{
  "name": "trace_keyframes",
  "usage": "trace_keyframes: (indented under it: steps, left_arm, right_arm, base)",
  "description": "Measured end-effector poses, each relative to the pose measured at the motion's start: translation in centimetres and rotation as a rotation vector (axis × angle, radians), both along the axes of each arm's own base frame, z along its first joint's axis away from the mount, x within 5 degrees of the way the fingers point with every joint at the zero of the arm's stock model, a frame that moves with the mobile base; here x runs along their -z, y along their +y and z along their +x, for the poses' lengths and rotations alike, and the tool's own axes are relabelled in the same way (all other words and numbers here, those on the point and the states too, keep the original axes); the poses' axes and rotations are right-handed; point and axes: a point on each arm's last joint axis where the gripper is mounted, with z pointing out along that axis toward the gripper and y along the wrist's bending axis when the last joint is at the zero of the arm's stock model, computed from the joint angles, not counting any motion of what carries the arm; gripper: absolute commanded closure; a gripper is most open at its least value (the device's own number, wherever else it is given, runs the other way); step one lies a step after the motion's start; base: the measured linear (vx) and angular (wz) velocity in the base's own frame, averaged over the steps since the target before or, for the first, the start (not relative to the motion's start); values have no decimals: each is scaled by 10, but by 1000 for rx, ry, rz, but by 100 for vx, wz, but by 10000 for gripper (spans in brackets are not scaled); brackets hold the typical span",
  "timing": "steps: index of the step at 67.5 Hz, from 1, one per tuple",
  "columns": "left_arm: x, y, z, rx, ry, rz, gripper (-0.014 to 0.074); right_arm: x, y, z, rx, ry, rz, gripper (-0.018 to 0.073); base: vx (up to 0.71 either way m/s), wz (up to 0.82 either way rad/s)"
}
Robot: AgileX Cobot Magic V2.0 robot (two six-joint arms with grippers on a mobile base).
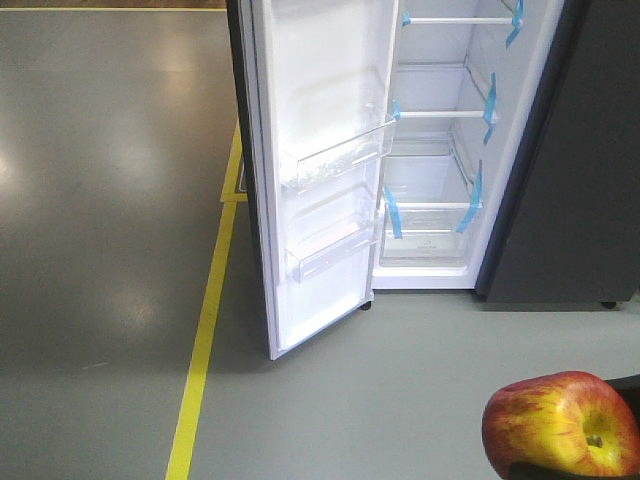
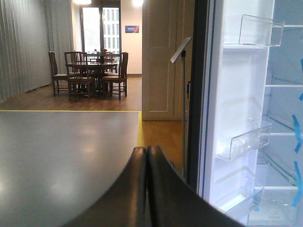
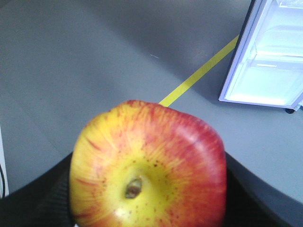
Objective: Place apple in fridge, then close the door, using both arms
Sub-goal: 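Drive closer to the fridge door bins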
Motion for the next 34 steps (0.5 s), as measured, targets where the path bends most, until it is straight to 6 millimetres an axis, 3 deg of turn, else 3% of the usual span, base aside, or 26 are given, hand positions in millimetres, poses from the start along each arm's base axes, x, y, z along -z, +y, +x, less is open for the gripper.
trace_keyframes:
  steps: [34]
  left_arm:
    - [0,0,0,0,0,0,602]
  right_arm:
    - [0,0,0,0,0,0,216]
  base:
    - [10,1]
